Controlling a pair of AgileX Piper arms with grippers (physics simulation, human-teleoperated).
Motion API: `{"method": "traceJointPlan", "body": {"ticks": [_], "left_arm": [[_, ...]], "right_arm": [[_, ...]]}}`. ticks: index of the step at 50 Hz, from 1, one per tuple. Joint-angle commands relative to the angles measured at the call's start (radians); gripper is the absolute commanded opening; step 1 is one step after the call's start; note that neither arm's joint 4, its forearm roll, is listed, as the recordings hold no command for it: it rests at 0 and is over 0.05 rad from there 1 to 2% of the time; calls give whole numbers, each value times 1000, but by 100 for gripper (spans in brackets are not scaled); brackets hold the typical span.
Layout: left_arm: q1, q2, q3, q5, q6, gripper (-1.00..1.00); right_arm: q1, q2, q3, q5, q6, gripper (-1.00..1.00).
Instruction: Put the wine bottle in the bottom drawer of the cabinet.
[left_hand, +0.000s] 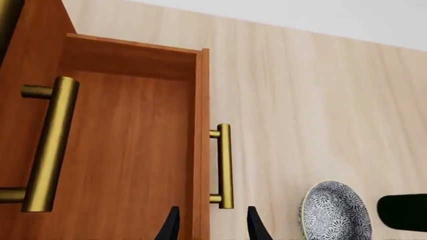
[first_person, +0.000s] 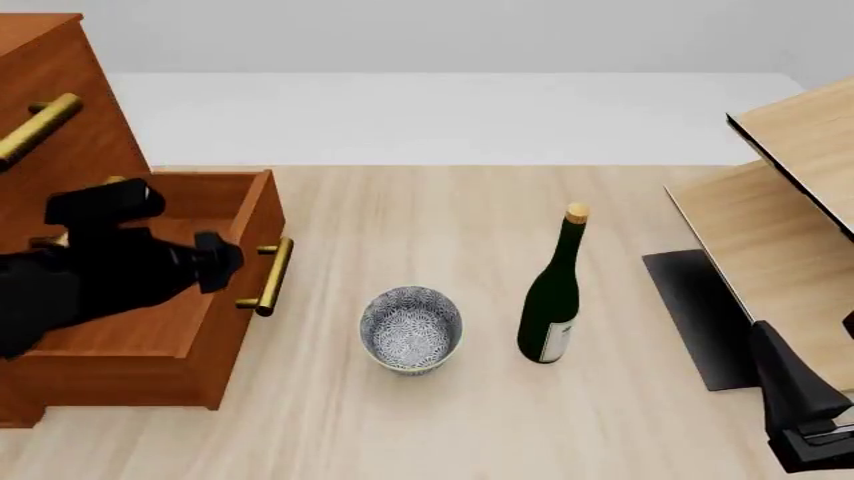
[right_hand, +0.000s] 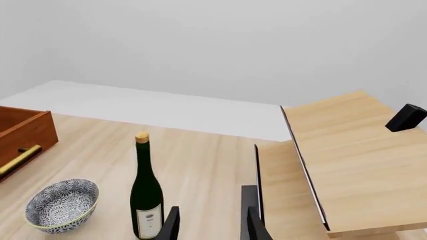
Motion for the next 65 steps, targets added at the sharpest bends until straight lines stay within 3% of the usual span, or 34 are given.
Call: {"method": "traceJointPlan", "body": {"ticks": [1, 65], "left_arm": [[-10, 21, 45, -55, -7, 100], [-56, 139, 127, -227, -61, 100]], "right_arm": [[1, 0, 0, 3, -2, 100], [0, 1, -9, 10, -2, 100]]}}
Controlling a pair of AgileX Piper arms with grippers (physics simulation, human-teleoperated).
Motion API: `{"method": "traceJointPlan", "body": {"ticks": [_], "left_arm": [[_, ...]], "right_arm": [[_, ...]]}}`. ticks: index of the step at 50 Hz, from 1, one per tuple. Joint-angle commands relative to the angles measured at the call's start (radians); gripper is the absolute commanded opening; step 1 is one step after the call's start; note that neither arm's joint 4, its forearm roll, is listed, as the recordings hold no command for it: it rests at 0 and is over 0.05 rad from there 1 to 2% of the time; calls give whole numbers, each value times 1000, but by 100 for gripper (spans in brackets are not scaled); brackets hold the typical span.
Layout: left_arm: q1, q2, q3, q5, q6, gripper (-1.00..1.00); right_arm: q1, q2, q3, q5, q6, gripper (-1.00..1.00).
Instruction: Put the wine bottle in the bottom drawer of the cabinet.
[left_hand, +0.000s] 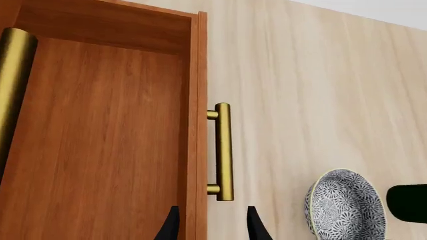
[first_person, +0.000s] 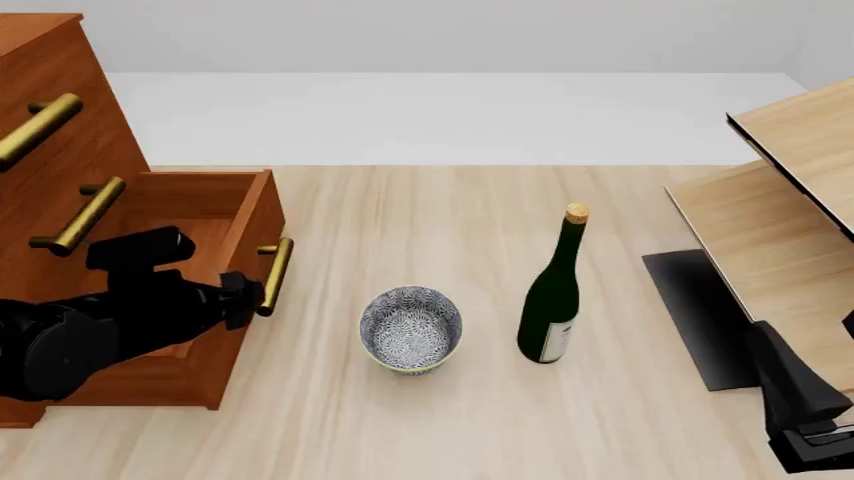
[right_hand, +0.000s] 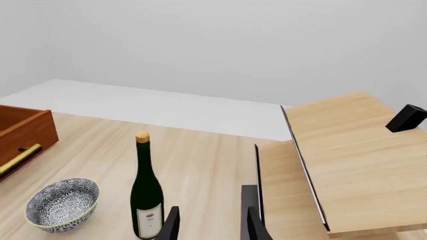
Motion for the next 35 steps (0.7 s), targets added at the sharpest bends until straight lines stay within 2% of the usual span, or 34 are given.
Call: {"method": "traceJointPlan", "body": {"ticks": [1, 35], "left_arm": [[-13, 15, 11, -22, -9, 100], [-67, 80, 26, -104, -32, 100]], "right_arm": [[-1, 0, -4, 2, 1, 100], [-1, 0, -3, 3, -2, 100]]}}
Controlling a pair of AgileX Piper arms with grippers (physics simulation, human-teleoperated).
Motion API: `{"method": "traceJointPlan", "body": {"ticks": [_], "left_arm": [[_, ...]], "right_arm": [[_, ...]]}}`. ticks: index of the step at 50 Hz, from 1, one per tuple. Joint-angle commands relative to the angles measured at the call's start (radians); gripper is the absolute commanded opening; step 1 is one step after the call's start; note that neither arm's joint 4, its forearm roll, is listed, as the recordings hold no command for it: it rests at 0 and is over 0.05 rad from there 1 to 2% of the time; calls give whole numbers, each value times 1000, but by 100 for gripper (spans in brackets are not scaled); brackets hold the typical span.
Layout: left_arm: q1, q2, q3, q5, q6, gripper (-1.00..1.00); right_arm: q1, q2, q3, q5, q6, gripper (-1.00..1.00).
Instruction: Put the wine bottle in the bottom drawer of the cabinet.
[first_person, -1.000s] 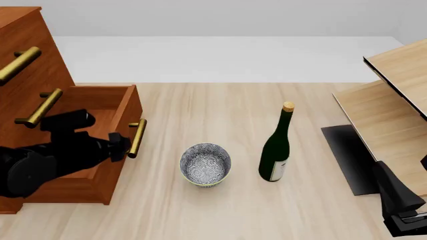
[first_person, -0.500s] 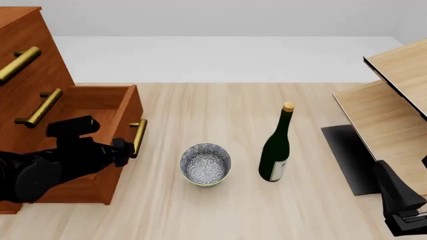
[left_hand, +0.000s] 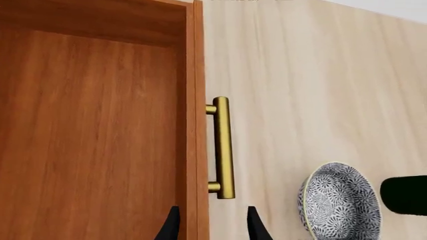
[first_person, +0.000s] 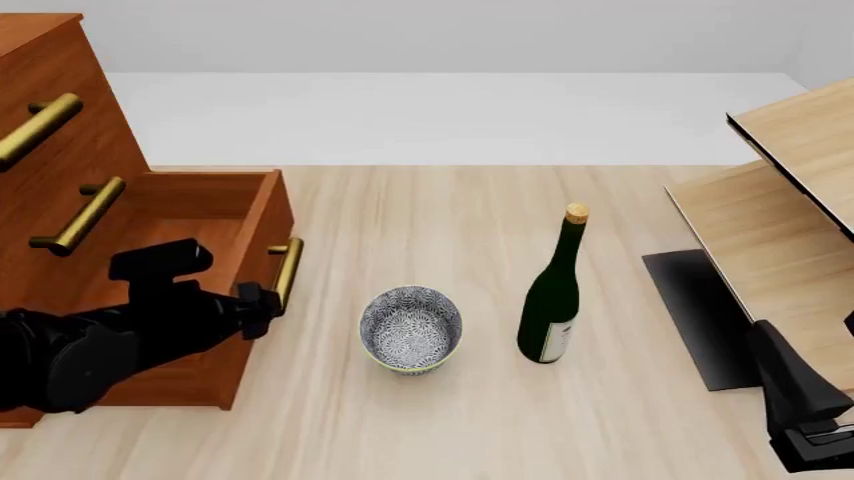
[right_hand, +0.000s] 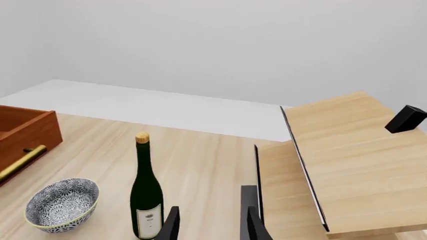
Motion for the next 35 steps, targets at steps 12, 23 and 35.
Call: {"method": "traceJointPlan", "body": {"ticks": [12, 23, 35], "left_arm": [[-45, 33, -13, -28, -18, 100], [-64, 37, -31, -22, -16, 100], [-88, 30, -49, -3, -10, 100]], "right_arm": [[4, 0, -1, 1, 1, 100], [5, 0, -3, 2, 0, 100], [8, 0, -4, 3, 1, 100]]}}
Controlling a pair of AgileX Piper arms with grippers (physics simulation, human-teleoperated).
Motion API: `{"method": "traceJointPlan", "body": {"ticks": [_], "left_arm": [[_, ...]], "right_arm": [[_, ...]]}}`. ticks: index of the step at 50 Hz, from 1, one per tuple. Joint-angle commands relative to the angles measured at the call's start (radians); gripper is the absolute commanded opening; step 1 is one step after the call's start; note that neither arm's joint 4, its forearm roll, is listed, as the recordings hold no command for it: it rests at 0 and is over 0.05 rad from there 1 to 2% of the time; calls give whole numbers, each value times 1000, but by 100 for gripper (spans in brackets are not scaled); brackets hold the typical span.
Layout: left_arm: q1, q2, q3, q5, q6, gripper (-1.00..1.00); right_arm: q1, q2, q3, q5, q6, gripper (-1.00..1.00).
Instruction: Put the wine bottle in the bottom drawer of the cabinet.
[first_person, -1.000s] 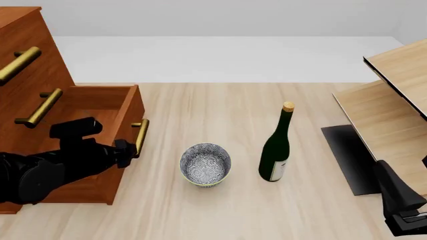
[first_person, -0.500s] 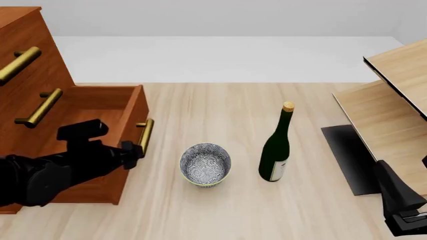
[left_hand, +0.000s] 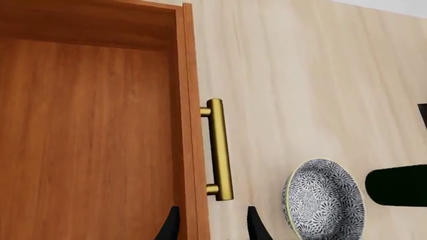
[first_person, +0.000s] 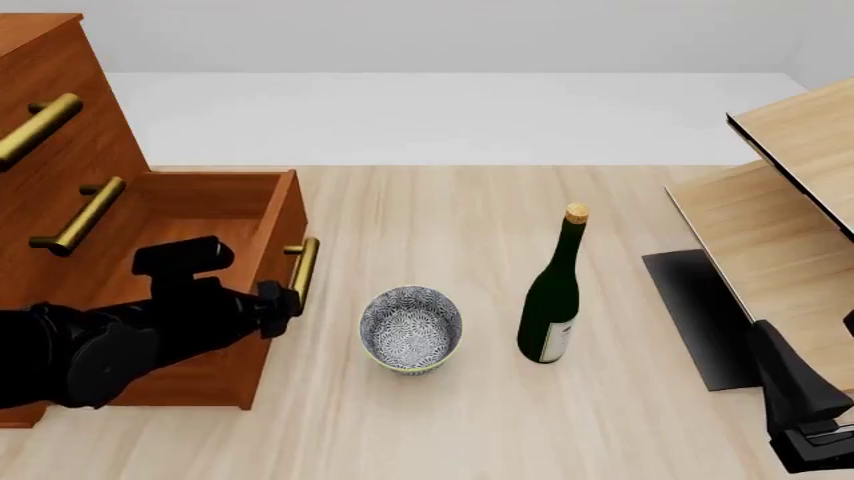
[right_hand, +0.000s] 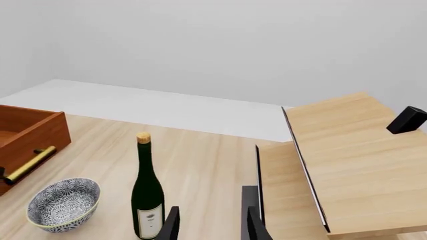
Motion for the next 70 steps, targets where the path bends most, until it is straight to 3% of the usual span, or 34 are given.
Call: {"method": "traceJointPlan", "body": {"ticks": [1, 20, 41, 55, 58, 61, 63, 70], "left_arm": [[-32, 0, -20, 6, -14, 100], [-71, -12, -33, 22, -19, 100], [-68, -163, -96, 168, 9, 100], [-82, -290, -187, 314, 50, 100], [-98, -289, -224, 349, 105, 100], [-122, -309, -237, 351, 55, 100], [-127, -301, -267, 376, 105, 100], [-166, -305, -328, 398, 109, 100]], "right_arm": [[3, 0, -1, 1, 0, 100], [5, 0, -3, 3, 3, 100], [10, 0, 2, -1, 3, 100], [18, 0, 7, -4, -2, 100], [18, 0, 7, -5, -4, 100], [19, 0, 3, -3, -3, 100], [19, 0, 3, -2, -4, 100], [17, 0, 3, -3, -4, 100]]}}
